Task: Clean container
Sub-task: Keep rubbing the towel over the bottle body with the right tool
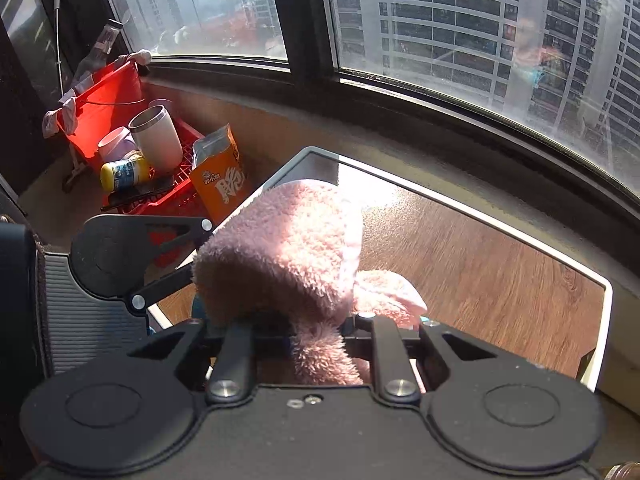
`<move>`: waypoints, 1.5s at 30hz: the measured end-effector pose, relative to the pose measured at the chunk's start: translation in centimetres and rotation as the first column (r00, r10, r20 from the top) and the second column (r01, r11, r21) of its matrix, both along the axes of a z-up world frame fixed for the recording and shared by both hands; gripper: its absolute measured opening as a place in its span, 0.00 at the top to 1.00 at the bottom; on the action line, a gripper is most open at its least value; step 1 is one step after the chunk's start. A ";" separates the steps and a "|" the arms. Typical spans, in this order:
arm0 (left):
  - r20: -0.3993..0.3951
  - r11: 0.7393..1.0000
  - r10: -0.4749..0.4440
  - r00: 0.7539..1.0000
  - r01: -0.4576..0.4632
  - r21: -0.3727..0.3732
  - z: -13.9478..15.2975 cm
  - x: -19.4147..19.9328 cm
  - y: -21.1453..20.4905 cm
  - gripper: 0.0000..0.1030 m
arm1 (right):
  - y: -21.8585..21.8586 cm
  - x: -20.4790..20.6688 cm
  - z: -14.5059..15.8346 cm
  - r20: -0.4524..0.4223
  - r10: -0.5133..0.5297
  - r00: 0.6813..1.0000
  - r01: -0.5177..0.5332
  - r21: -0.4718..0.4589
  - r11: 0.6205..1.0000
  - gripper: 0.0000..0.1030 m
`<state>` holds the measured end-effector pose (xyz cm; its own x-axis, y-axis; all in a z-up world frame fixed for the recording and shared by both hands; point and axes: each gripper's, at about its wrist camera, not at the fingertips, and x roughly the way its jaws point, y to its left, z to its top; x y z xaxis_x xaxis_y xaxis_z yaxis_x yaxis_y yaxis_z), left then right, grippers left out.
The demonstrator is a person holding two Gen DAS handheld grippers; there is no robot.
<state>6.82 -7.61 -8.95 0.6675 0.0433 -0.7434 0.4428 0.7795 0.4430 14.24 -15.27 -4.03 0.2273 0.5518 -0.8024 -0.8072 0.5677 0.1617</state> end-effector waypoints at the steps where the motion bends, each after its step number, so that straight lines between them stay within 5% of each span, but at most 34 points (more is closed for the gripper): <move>1: 0.001 1.000 0.000 1.000 0.000 0.001 0.0 0.0 0.0 0.47 | -0.2 0.1 -0.1 0.002 -0.006 1.000 0.006 -0.004 1.000 0.82; 19: 0.087 0.995 -0.067 0.994 0.061 0.079 0.1 -0.7 -1.0 0.47 | -4.5 2.3 -0.2 0.125 -0.218 0.968 0.233 -0.126 0.964 0.83; 30: 0.094 0.995 -0.066 0.993 0.058 0.079 0.4 -1.2 -1.0 0.47 | -1.6 -0.6 3.0 0.018 -0.104 0.994 0.104 0.037 0.994 0.83; 37: 0.087 0.994 -0.064 0.994 0.056 0.091 0.0 -0.9 -0.8 0.48 | 0.1 -0.6 0.7 -0.045 -0.077 0.996 0.078 0.003 0.997 0.82; 45: 0.099 0.995 -0.059 0.993 0.050 0.089 0.0 -0.7 -0.6 0.48 | -1.3 0.5 -0.3 0.011 -0.133 0.991 0.133 -0.069 0.989 0.82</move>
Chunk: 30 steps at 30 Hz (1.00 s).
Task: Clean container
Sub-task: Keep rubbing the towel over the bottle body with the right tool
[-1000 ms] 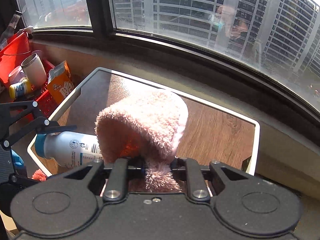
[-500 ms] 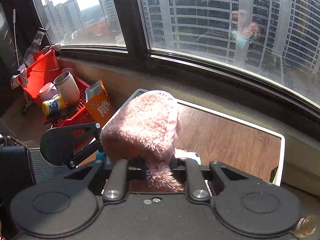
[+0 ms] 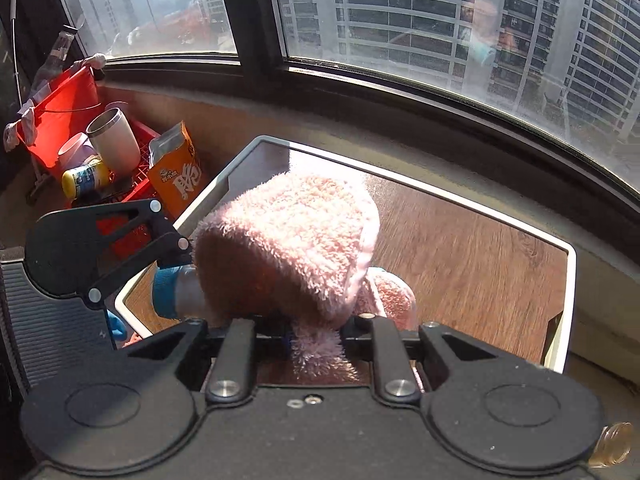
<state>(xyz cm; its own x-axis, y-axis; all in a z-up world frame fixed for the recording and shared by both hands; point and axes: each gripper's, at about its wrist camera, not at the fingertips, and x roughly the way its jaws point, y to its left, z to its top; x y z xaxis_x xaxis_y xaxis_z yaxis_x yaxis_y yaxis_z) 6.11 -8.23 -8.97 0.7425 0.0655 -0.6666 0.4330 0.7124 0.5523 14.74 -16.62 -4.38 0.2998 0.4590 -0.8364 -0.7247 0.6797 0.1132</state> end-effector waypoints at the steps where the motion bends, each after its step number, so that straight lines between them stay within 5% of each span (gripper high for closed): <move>1: 0.006 1.000 -0.002 1.000 0.002 0.002 0.0 0.0 0.0 0.48 | -0.3 0.2 -0.2 0.007 -0.011 1.000 0.011 -0.011 1.000 0.82; 9: 0.026 0.999 -0.023 0.999 0.022 0.026 -0.2 -0.4 0.0 0.48 | -3.1 2.2 -2.1 0.023 -0.113 0.993 0.115 -0.095 0.989 0.82; 16: 0.038 0.999 -0.036 0.999 0.035 0.041 -0.2 -0.8 -0.5 0.48 | -3.3 2.5 -0.3 0.040 -0.119 0.992 0.120 -0.032 0.992 0.82; 26: 0.061 0.996 -0.058 0.996 0.054 0.066 -0.2 -0.9 -0.7 0.48 | -0.3 0.4 2.6 -0.015 0.015 1.000 -0.013 0.147 0.989 0.81; 30: 0.072 0.994 -0.077 0.994 0.071 0.087 -0.3 -1.5 -1.1 0.48 | 0.9 0.2 1.6 -0.021 0.040 0.999 -0.038 0.106 0.994 0.81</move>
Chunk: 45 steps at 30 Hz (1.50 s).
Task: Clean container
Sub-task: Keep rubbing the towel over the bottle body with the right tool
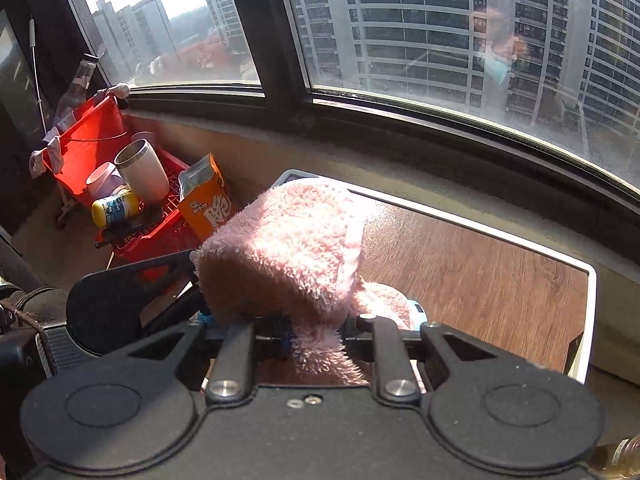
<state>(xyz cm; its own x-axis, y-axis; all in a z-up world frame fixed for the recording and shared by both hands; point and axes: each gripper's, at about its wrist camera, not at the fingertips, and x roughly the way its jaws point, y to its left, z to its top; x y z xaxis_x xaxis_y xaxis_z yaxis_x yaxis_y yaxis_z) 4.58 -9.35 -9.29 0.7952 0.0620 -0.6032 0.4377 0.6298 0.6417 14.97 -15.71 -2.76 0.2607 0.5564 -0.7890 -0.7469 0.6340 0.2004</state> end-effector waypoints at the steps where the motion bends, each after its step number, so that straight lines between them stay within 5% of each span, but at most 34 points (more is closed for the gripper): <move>1: -0.007 1.000 -0.003 1.000 0.003 -0.002 -0.1 0.0 0.0 0.49 | 0.1 0.1 -0.4 -0.003 -0.002 1.000 0.002 -0.010 1.000 0.81; 23: -0.010 0.998 -0.027 1.000 0.028 0.048 -0.8 -0.6 -0.1 0.52 | -3.7 2.6 -4.6 0.050 -0.140 0.989 0.147 -0.187 0.971 0.82; 29: -0.019 0.998 -0.034 0.999 0.035 0.050 -0.8 -0.8 -0.1 0.52 | -4.5 3.2 -1.5 0.087 -0.175 0.981 0.183 -0.101 0.978 0.81; 35: -0.002 0.996 -0.058 0.998 0.058 0.069 -0.8 -1.3 -0.4 0.52 | -1.8 2.0 0.3 0.059 -0.086 0.995 0.087 -0.010 0.996 0.81; 40: 0.018 0.991 -0.092 0.996 0.090 0.099 -1.0 -2.2 -0.4 0.52 | 1.2 0.4 -0.5 0.050 0.018 0.999 -0.015 -0.053 0.999 0.80; 45: 0.024 0.985 -0.130 0.991 0.127 0.117 -1.1 -3.0 -0.7 0.52 | 1.1 0.9 -1.9 0.041 0.000 0.999 0.004 -0.095 0.995 0.80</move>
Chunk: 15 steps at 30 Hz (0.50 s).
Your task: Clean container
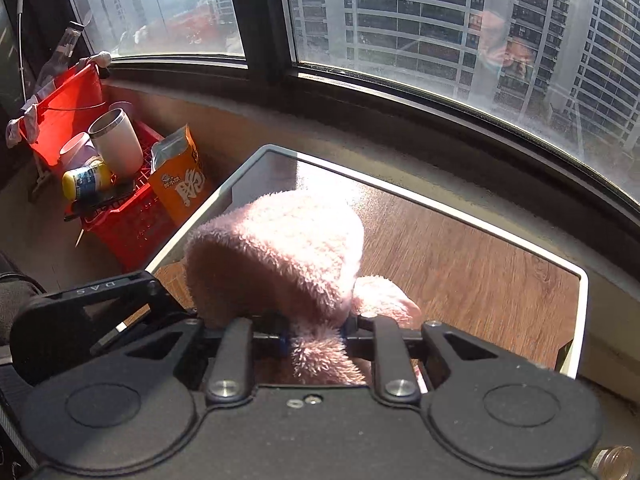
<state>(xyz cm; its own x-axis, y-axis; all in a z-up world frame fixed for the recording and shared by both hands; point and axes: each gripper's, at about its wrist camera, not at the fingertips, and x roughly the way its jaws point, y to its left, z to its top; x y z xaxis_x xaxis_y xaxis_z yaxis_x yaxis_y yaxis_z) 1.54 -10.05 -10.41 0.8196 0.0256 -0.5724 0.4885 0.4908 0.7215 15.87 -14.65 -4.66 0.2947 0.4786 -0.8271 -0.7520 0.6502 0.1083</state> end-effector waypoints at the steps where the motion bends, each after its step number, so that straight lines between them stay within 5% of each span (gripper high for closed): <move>1: -0.003 1.000 -0.003 1.000 0.003 -0.002 0.0 -0.1 0.0 0.52 | -0.1 0.2 -0.1 0.010 -0.007 1.000 0.007 -0.011 1.000 0.80; 15: -0.103 0.998 0.026 0.994 -0.033 -0.059 0.9 0.0 0.6 0.51 | -3.1 1.2 -2.1 0.065 -0.087 0.994 0.092 -0.074 0.993 0.80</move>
<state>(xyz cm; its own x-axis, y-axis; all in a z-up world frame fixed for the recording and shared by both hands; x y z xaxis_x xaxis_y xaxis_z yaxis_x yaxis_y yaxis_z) 1.50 -9.43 -9.54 0.7563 0.0115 -0.6541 0.5427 0.5473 0.6372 17.04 -17.73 -6.77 0.3853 0.3838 -0.8392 -0.6942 0.7197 0.0105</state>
